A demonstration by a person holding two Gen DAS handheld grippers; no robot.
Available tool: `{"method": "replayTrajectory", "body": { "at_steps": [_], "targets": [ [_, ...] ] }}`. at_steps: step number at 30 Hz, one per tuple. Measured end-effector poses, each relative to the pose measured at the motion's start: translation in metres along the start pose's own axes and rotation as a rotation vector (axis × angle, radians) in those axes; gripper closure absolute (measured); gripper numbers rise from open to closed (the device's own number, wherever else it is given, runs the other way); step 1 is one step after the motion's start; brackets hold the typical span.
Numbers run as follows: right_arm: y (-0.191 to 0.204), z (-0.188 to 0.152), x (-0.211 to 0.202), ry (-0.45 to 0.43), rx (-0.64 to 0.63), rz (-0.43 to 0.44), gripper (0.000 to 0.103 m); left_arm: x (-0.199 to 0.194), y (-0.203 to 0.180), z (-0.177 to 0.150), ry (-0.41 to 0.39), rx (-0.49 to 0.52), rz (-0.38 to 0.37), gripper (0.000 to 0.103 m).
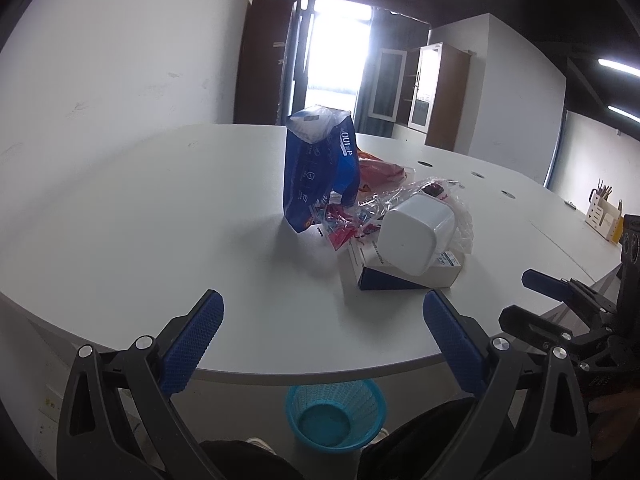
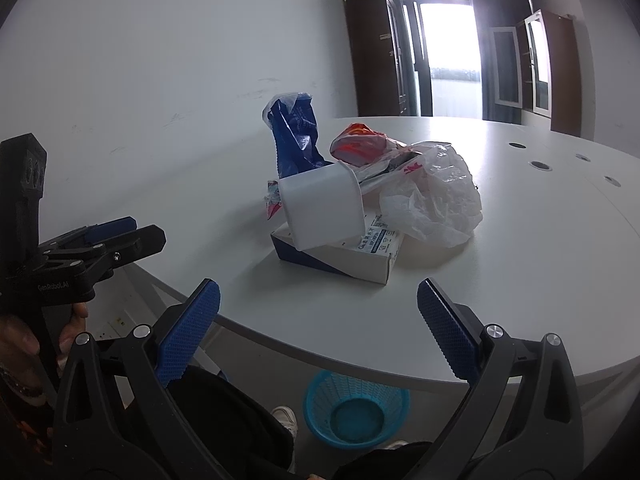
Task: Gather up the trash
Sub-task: 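Grasp the blue snack bag with the left tool while the right tool grasps the white cup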
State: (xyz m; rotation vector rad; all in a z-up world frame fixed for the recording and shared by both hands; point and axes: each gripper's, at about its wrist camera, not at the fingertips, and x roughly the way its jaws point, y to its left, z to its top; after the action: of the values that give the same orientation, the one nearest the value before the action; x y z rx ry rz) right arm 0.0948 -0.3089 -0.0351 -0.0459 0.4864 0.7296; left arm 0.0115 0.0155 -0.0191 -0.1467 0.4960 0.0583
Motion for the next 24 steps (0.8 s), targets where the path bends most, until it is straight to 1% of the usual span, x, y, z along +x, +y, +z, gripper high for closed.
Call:
{"method": "replayTrajectory", "body": {
  "at_steps": [3,5,7,9,11,14,17,21,24],
  "targets": [
    [0.003,0.004,0.011,0.017,-0.035,0.000,0.009,0.002,0.010,0.009,-0.012,-0.019,0.015,0.006],
    [0.002,0.010,0.019,0.011,-0.048,-0.011,0.009,0.007,0.018,0.020,-0.015,-0.045,0.007,0.006],
    [-0.001,0.019,0.027,-0.001,-0.039,-0.014,0.009,0.014,0.022,0.035,-0.021,-0.051,0.001,0.006],
    [-0.003,0.026,0.037,-0.001,-0.025,-0.013,0.009,0.024,0.023,0.049,-0.025,-0.052,0.014,0.006],
    [-0.003,0.033,0.048,0.004,-0.024,-0.012,0.009,0.036,0.022,0.060,-0.012,-0.058,0.010,0.006],
    [-0.002,0.044,0.063,0.010,-0.033,-0.027,0.009,0.056,0.015,0.076,0.007,-0.049,-0.021,0.006],
    [0.000,0.051,0.078,0.023,-0.049,-0.084,0.009,0.075,0.008,0.091,0.015,-0.025,-0.017,0.006],
    [-0.003,0.051,0.094,0.057,-0.028,-0.083,0.009,0.098,0.004,0.107,0.046,-0.020,-0.033,0.007],
    [-0.002,0.051,0.102,0.073,-0.031,-0.086,0.009,0.115,0.001,0.115,0.071,0.000,-0.026,0.007]
  ]
}}
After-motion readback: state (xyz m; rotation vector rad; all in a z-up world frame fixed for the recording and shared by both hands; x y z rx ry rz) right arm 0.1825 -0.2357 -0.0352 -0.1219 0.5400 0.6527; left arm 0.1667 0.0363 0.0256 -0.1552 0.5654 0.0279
